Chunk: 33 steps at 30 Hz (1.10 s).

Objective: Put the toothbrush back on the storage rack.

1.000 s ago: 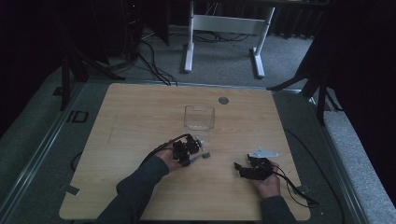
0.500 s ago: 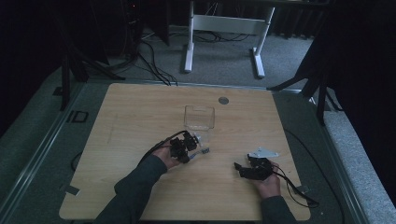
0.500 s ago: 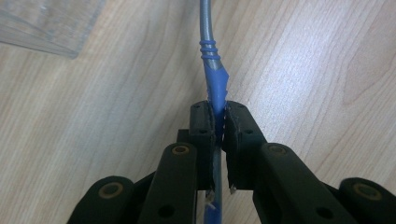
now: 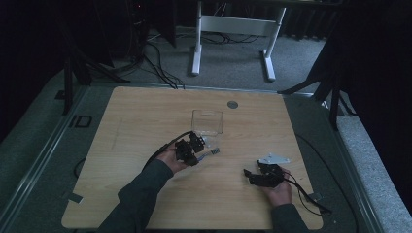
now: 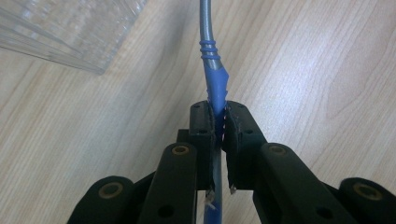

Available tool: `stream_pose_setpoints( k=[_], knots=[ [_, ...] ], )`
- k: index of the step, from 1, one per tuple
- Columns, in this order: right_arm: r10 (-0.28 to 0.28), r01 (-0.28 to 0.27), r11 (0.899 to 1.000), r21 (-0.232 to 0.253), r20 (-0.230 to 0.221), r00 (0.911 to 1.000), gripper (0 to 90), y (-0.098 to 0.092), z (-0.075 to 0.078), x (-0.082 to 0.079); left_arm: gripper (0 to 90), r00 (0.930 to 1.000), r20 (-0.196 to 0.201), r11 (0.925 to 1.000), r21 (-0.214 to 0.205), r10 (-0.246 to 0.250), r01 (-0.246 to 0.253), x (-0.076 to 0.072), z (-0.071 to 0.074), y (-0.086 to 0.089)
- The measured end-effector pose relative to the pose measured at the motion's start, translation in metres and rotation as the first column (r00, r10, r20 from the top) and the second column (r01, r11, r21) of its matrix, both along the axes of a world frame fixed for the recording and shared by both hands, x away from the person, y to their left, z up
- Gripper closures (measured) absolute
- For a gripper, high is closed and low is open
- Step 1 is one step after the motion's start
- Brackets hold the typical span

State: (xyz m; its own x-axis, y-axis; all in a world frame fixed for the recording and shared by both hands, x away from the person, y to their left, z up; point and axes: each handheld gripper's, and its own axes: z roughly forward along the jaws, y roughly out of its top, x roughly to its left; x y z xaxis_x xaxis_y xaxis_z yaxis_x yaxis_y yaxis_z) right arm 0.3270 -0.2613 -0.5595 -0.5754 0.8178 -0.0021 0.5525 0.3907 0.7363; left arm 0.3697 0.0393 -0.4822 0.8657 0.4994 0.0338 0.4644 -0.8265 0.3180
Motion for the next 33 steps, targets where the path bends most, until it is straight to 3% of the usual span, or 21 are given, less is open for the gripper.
stream_pose_setpoints(
  k=[12,20,33],
  knots=[
    [0.0,0.0,1.0,0.0,0.0,1.0,27.9,0.0,0.0,0.0,82.1,0.999,0.037,0.9972,-0.071,0.024,-0.022,-0.001,0.01,0.005],
    [0.001,-0.001,1.0,-0.001,0.001,1.0,27.9,0.0,0.0,0.0,82.0,0.9973,0.07,0.9945,-0.103,0.025,-0.017,-0.004,0.016,0.006],
    [0.0,0.0,1.0,0.0,0.0,1.0,27.9,0.0,0.0,0.0,82.0,0.9958,0.086,0.991,-0.132,0.031,-0.02,-0.006,0.022,0.009]
  ],
)
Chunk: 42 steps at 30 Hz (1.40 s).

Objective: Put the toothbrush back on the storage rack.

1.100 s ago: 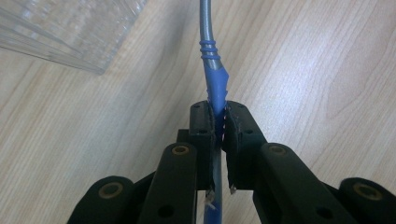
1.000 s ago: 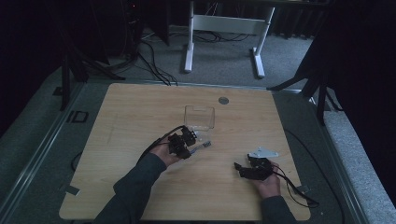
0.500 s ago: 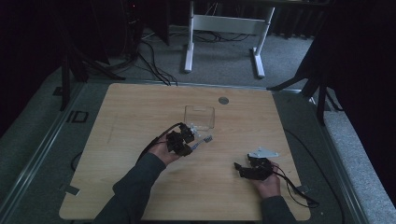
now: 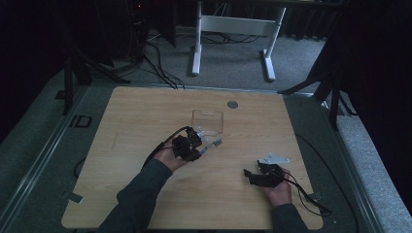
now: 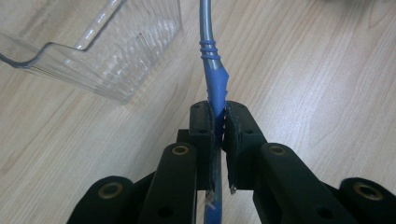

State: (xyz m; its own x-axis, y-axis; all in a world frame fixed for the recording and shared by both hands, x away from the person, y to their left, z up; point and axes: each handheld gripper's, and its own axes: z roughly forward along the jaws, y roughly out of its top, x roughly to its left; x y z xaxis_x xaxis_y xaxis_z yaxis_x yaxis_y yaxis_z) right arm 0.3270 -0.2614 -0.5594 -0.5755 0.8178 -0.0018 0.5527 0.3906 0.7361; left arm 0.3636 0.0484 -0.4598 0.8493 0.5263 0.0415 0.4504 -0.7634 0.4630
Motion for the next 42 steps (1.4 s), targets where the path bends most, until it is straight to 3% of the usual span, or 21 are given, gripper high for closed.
stream_pose_setpoints(
  k=[15,42],
  knots=[
    [-0.001,0.001,1.0,0.001,0.0,1.0,27.9,0.0,0.0,0.0,82.0,0.9974,0.057,0.9976,-0.056,0.043,-0.04,-0.001,0.01,0.008],
    [-0.001,0.001,1.0,0.001,0.0,1.0,27.9,0.0,0.0,0.0,82.0,0.9937,0.084,0.9915,-0.114,0.074,-0.064,-0.001,0.018,0.014]
  ],
)
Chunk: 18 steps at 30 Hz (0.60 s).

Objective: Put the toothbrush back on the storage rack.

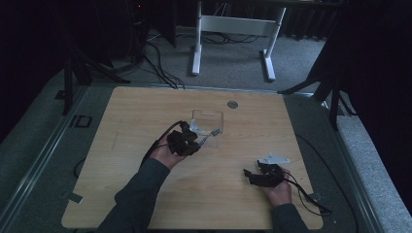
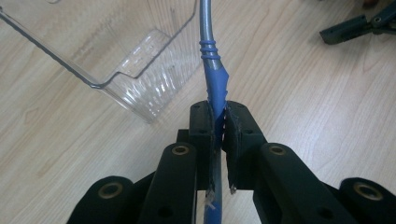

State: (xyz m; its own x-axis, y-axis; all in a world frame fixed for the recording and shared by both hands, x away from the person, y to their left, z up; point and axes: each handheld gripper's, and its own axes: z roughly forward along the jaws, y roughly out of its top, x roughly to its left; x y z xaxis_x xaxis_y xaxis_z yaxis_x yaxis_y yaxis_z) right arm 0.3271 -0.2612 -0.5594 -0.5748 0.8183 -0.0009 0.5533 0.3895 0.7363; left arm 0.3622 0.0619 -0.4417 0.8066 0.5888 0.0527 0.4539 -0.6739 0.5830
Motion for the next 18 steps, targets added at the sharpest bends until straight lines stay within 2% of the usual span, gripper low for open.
stream_pose_setpoints(
  k=[18],
  knots=[
    [0.0,0.0,1.0,0.0,0.0,1.0,27.9,0.0,0.0,0.0001,82.0,0.9987,0.028,0.9974,-0.058,0.043,-0.042,0.0016,0.004,0.0027]
  ],
)
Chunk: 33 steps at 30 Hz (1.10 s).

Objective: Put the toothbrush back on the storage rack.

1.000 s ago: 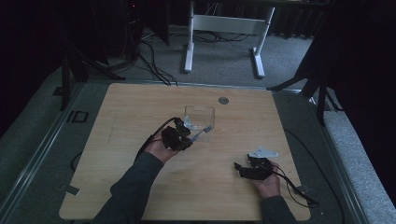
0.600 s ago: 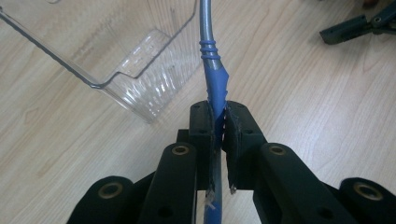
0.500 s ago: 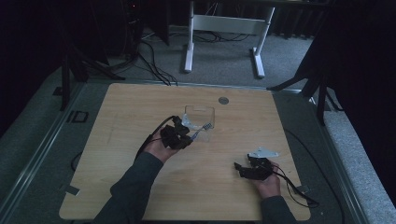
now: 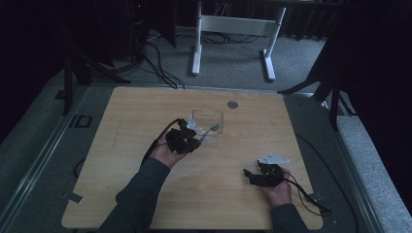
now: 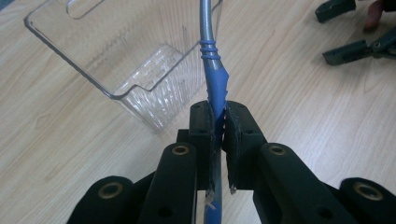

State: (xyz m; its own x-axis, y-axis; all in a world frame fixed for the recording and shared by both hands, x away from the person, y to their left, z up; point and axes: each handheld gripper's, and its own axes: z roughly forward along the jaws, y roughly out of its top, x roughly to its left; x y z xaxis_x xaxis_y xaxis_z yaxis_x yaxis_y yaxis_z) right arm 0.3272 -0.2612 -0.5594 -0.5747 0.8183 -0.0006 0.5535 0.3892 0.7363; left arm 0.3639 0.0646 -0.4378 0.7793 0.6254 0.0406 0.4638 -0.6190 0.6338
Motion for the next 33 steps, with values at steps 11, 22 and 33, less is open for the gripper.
stream_pose_setpoints(
  k=[11,22,33],
  knots=[
    [0.001,-0.001,1.0,0.0,0.0,1.0,27.9,0.0,0.0,0.0001,82.0,0.9996,0.018,0.9993,-0.03,0.022,-0.022,0.0013,0.001,0.0002],
    [0.001,-0.001,1.0,0.001,0.0,1.0,27.9,0.0,0.0,0.0001,82.0,0.9982,0.043,0.9973,-0.061,0.043,-0.04,0.0032,0.001,-0.0001],
    [0.001,-0.001,1.0,0.0,0.0,1.0,27.9,0.0,0.0,0.0002,82.0,0.9958,0.063,0.9929,-0.103,0.066,-0.06,0.0047,0.002,0.0003]
  ],
)
